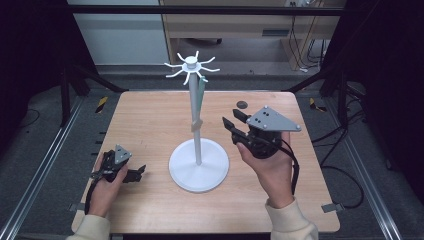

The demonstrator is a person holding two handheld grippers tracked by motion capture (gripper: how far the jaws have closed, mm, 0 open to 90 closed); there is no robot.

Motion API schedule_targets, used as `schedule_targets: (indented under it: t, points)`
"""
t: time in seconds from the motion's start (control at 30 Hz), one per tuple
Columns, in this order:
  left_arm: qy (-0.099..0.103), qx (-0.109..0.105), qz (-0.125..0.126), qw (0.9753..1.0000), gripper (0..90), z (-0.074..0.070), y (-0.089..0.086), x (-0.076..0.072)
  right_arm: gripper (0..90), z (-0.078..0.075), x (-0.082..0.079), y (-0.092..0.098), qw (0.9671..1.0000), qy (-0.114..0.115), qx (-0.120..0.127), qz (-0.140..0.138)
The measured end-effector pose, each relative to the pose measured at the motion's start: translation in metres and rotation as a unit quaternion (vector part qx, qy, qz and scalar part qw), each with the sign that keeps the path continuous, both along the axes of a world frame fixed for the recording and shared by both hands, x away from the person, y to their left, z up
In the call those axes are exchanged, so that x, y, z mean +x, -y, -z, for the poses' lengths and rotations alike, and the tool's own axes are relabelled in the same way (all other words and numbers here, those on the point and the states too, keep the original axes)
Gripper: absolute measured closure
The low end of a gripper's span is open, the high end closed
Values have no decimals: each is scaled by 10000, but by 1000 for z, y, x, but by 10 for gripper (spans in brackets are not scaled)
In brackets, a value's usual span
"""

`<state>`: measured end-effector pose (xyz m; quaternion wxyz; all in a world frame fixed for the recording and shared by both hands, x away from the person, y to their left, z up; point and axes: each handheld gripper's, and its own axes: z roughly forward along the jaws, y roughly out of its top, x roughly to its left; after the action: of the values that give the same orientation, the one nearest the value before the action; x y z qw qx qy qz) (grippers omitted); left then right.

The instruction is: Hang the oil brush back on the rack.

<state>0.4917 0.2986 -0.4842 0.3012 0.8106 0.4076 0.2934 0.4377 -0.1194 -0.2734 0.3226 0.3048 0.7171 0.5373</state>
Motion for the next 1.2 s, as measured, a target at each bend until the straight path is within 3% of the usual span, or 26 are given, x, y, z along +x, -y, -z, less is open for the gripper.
schedule_targets:
  t: [0.07,0.5,0.67,0.93,1.2]
  points:
    - [1,-5,-2,10000,27,0,0,0,504,3,2,0,9999,-29,-44,123]
    - [7,8,9,10000,27,1,2,0,256,10,10,1,9985,-103,-238,478]
    - [7,9,14,10000,27,1,1,0,162,17,16,6,9974,-154,-187,681]
    - [-6,18,36,10000,27,1,3,0,92,28,22,22,9946,-159,-297,977]
    - [-3,6,26,10000,27,1,2,0,81,47,36,43,9902,-331,-346,1311]
